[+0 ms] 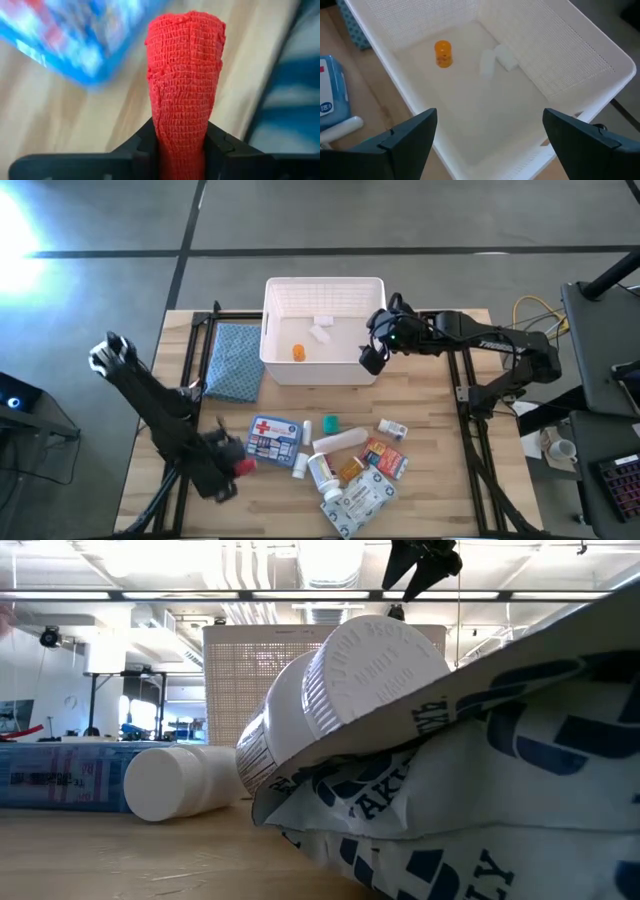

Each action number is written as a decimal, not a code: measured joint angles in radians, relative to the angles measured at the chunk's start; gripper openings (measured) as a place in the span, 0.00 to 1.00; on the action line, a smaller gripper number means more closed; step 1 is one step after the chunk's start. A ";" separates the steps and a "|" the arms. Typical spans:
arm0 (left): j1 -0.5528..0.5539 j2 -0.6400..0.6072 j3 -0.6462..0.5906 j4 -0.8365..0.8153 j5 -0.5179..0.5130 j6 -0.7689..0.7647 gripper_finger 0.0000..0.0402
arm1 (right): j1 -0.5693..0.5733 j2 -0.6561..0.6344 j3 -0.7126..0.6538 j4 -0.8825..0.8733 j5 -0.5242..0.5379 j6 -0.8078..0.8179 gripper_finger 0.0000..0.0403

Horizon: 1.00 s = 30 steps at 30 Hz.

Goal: Pick & place medical supplies in basket/bin
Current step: Put the red bandage into the white bin

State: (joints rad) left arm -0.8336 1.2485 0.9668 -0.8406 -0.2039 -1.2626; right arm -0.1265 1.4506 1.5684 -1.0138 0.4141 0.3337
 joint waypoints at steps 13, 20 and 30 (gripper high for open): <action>0.409 -0.426 -0.012 0.537 -0.619 0.673 0.18 | 0.026 -0.033 0.000 -0.002 -0.003 0.026 0.88; 0.875 -0.282 0.007 0.687 -0.279 0.900 0.20 | 0.034 -0.081 0.000 -0.021 0.003 0.081 0.88; 1.124 -0.168 0.060 0.691 -0.188 0.860 0.55 | 0.050 -0.144 -0.036 -0.061 0.018 0.150 0.88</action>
State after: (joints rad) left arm 0.2907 1.0801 1.0267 -0.1497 -0.3914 -0.4028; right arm -0.0762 1.3066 1.5329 -1.0747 0.4320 0.4835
